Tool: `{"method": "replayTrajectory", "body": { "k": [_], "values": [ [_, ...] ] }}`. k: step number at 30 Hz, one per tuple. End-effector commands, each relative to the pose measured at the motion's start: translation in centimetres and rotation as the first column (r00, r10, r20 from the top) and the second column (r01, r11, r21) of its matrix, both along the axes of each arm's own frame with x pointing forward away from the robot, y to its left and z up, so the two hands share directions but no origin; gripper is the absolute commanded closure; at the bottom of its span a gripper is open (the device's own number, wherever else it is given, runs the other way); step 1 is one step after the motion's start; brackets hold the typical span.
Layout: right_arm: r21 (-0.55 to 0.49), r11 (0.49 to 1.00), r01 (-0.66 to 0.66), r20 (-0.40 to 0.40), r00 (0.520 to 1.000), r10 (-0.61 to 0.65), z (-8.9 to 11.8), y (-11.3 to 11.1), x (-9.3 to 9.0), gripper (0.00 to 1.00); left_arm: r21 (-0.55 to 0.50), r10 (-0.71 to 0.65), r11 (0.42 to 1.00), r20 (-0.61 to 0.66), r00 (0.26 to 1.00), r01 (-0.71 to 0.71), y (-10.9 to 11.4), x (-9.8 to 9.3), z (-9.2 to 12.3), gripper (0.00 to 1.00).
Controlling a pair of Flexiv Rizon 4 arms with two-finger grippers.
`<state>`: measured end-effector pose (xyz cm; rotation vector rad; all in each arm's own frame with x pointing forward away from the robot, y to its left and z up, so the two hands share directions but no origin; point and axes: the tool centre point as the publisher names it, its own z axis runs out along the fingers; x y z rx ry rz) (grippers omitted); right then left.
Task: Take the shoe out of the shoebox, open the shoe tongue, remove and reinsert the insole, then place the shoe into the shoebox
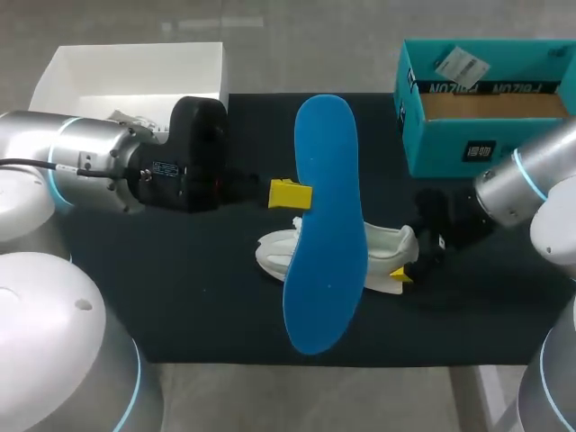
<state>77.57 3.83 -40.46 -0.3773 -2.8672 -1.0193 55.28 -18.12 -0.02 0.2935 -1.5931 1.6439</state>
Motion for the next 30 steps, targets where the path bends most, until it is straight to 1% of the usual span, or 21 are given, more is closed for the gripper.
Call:
{"method": "replayTrajectory", "body": {
  "k": [1, 7, 9, 11, 15, 19, 27, 30],
  "values": [
    [-0.099, 0.995, -0.014, -0.021, 1.0, 0.011, 0.4, 0.2, -0.1, 0.0, -0.003, 0.001, 1.0, 0.0, 1.0, -0.001, -0.2, 0.0, -0.1, 1.0],
    [-0.099, 0.995, -0.014, -0.021, 1.0, 0.011, 0.4, 0.2, -0.1, 0.0, -0.003, 0.001, 1.0, 0.0, 1.0, -0.001, -0.2, 0.0, -0.1, 1.0],
    [-0.182, 0.982, -0.039, -0.023, 0.999, 0.036, 1.0, 0.2, 0.2, 0.0, -0.003, 0.001, 1.0, 0.0, 1.0, -0.001, -0.2, 0.0, -0.1, 1.0],
    [-0.244, 0.967, -0.067, -0.024, 0.998, 0.063, 1.6, 0.1, 0.3, 0.0, -0.003, 0.001, 1.0, 0.0, 1.0, -0.001, -0.2, 0.0, -0.1, 1.0],
    [-0.328, 0.938, -0.112, -0.048, 0.994, 0.102, 2.0, -0.1, 0.4, 0.0, -0.003, 0.001, 1.0, 0.0, 1.0, -0.001, -0.2, 0.0, -0.1, 1.0],
    [-0.382, 0.914, -0.136, -0.063, 0.991, 0.121, 2.7, 0.0, 0.3, 0.0, -0.003, 0.001, 1.0, 0.0, 1.0, -0.001, -0.2, 0.0, -0.1, 1.0],
    [-0.47, 0.872, -0.136, -0.11, 0.989, 0.095, 4.1, 0.2, -0.5, 0.0, -0.003, 0.001, 1.0, 0.0, 1.0, -0.001, -0.2, 0.0, -0.1, 1.0],
    [-0.472, 0.873, -0.122, -0.101, 0.991, 0.084, 4.5, 0.1, -0.9, 0.0, -0.003, 0.001, 1.0, 0.0, 1.0, -0.001, -0.2, 0.0, -0.1, 1.0]
  ]
}}
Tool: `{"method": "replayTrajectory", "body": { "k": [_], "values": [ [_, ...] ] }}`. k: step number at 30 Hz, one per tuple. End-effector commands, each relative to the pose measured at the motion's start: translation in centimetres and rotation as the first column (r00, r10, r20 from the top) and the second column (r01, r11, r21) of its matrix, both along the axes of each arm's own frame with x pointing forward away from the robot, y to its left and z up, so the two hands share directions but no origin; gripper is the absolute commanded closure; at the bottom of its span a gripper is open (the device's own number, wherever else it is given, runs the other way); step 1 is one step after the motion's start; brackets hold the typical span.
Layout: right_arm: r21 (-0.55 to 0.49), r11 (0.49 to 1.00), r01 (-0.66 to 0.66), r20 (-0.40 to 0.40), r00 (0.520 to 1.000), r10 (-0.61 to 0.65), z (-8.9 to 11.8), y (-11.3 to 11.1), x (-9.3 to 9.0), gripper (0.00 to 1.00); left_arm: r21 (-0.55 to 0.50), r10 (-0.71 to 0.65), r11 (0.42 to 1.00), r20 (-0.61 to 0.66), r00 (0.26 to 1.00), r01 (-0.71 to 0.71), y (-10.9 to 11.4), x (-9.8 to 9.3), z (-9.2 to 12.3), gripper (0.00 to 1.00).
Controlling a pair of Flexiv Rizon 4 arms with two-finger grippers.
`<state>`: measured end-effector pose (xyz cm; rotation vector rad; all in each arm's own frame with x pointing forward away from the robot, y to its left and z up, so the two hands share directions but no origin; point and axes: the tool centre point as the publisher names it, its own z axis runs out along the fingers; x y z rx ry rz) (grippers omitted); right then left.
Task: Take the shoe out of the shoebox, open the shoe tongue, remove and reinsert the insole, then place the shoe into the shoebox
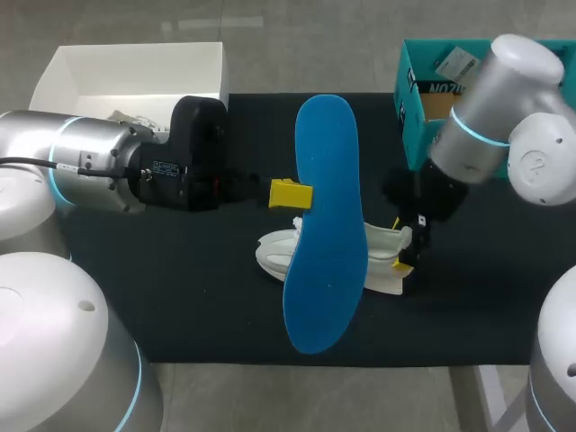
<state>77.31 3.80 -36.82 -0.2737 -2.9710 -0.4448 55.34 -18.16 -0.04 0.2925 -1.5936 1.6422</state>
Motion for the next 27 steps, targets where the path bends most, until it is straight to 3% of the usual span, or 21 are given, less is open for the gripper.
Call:
{"method": "replayTrajectory", "body": {
  "k": [1, 8, 22, 27],
  "values": [
    [-0.134, 0.991, -0.002, -0.005, 1.0, 0.001, 1.0, 0.1, -0.7, 0.0, -0.004, 0.002, 1.0, 0.0, 1.0, -0.002, -0.2, -0.1, -0.1, 1.0],
    [-0.198, 0.975, 0.101, 0.059, 0.994, -0.091, 2.4, -0.1, -1.4, 0.0, -0.004, 0.002, 1.0, 0.0, 1.0, -0.002, -0.2, -0.1, -0.1, 1.0],
    [-0.198, 0.975, 0.101, 0.059, 0.994, -0.091, 2.4, -0.1, -1.4, 0.0, -0.004, 0.002, 1.0, 0.0, 1.0, -0.002, -0.2, -0.1, -0.1, 1.0],
    [-0.208, 0.974, 0.086, 0.07, 0.995, -0.073, 3.8, -0.1, -1.5, 0.0, -0.004, 0.002, 1.0, 0.0, 1.0, -0.002, -0.2, -0.1, -0.1, 1.0]
  ]
}}
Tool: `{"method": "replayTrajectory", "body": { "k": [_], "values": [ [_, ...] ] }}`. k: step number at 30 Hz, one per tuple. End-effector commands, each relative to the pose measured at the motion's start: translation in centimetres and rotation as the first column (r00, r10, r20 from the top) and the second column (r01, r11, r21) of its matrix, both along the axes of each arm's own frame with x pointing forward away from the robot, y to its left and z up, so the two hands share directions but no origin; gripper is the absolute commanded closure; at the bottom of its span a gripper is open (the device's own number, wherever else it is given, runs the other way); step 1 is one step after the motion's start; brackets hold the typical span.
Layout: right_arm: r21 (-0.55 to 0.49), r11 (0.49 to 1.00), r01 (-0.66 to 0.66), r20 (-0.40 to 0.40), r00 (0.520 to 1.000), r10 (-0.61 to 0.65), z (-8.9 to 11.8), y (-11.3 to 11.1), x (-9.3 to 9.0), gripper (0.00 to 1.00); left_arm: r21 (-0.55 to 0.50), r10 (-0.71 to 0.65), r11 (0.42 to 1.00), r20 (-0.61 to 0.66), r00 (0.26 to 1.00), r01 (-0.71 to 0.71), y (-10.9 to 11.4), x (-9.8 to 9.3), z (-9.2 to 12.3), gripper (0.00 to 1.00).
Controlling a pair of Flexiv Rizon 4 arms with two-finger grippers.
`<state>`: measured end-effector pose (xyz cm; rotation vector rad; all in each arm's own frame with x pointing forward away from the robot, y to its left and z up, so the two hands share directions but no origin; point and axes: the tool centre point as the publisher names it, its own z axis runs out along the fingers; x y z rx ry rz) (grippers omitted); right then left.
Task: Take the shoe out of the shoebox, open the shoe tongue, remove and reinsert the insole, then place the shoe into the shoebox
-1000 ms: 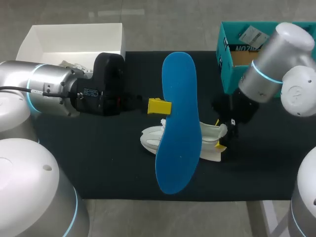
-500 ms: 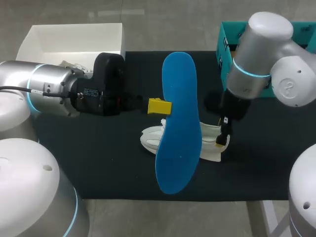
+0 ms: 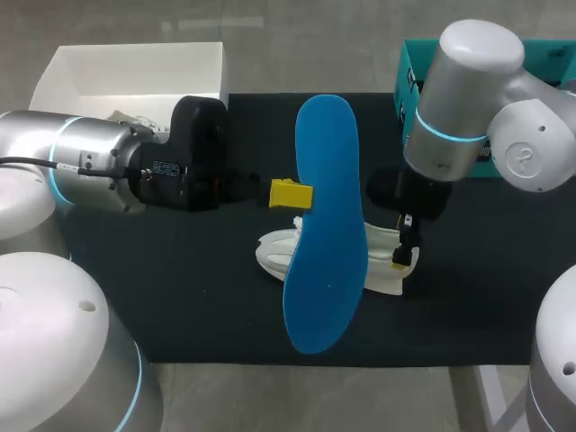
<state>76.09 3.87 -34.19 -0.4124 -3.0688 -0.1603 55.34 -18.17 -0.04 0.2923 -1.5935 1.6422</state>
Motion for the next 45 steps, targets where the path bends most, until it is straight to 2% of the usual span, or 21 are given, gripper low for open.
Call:
{"method": "replayTrajectory", "body": {
  "k": [1, 5, 9, 45],
  "values": [
    [-0.012, 1.0, -0.004, 0.01, 1.0, 0.004, 1.5, -0.2, -0.3, 0.0, -0.004, 0.002, 1.0, 0.0, 1.0, -0.002, -0.2, -0.1, -0.1, 1.0],
    [-0.03, 1.0, -0.004, 0.026, 1.0, 0.005, 3.1, -0.7, -0.6, 0.0, -0.004, 0.002, 1.0, 0.0, 1.0, -0.002, -0.2, -0.1, -0.1, 1.0],
    [-0.038, 0.999, -0.01, 0.031, 0.999, 0.011, 3.8, -0.8, -0.6, 0.0, -0.004, 0.002, 1.0, 0.0, 1.0, -0.002, -0.2, -0.1, -0.1, 1.0],
    [-0.036, 0.999, -0.038, 0.021, 0.999, 0.039, 3.5, -0.5, -0.5, 0.0, -0.004, 0.002, 1.0, 0.0, 1.0, -0.002, -0.2, -0.1, -0.1, 1.0]
  ]
}}
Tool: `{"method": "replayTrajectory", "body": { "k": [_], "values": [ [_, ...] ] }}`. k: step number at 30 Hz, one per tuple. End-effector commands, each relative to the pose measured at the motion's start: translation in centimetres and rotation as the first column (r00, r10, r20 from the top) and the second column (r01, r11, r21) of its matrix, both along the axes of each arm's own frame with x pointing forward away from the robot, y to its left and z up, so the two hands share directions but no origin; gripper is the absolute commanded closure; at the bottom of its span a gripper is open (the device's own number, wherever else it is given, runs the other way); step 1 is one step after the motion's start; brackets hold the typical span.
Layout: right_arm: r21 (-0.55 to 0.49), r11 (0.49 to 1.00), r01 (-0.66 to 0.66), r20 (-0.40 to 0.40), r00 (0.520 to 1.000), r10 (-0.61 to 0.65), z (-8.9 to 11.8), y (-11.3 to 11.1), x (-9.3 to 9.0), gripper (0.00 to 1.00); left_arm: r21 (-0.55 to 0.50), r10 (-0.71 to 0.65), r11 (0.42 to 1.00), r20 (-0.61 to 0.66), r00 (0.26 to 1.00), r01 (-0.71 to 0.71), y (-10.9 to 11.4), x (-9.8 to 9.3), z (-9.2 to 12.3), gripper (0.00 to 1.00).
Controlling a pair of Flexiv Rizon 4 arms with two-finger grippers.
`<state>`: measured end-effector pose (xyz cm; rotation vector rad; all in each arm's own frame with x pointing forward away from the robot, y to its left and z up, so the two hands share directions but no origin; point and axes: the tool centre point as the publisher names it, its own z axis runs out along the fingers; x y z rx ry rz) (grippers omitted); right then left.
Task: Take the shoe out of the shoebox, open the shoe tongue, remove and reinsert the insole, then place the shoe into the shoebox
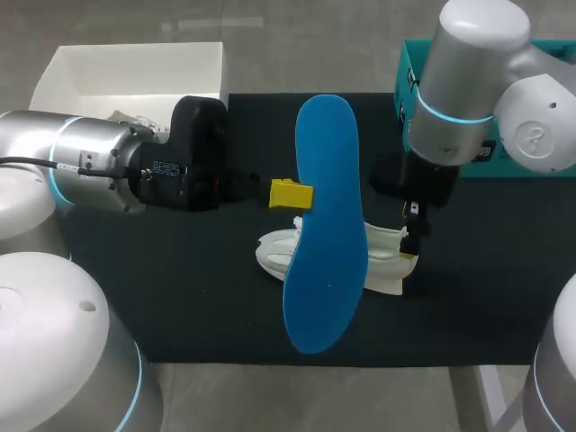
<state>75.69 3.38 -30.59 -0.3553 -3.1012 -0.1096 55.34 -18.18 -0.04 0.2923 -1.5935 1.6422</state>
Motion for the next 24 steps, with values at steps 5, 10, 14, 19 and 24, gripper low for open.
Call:
{"method": "replayTrajectory", "body": {
  "k": [5, 10, 14, 19, 24],
  "values": [
    [-0.044, 0.997, 0.065, 0.023, 0.998, -0.064, -0.1, 1.3, 2.3, 0.0, -0.004, 0.002, 1.0, 0.0, 1.0, -0.002, -0.2, -0.1, -0.1, 1.0],
    [-0.061, 0.996, 0.06, 0.061, 0.997, -0.056, -0.3, 2.6, 4.8, 0.0, -0.004, 0.002, 1.0, 0.0, 1.0, -0.002, -0.2, -0.1, -0.1, 1.0],
    [-0.062, 0.998, 0.024, 0.073, 0.997, -0.02, -1.0, 3.6, 6.5, 0.0, -0.004, 0.002, 1.0, 0.0, 1.0, -0.002, -0.2, -0.1, -0.1, 1.0],
    [-0.05, 0.999, 0.013, 0.06, 0.998, -0.01, -2.4, 4.1, 7.5, 0.0, -0.004, 0.002, 1.0, 0.0, 1.0, -0.002, -0.2, -0.1, -0.1, 1.0],
    [-0.037, 0.999, 0.014, 0.04, 0.999, -0.013, -3.5, 4.7, 7.8, 0.0, -0.004, 0.002, 1.0, 0.0, 1.0, -0.002, -0.2, -0.1, -0.1, 1.0]
  ]
}}
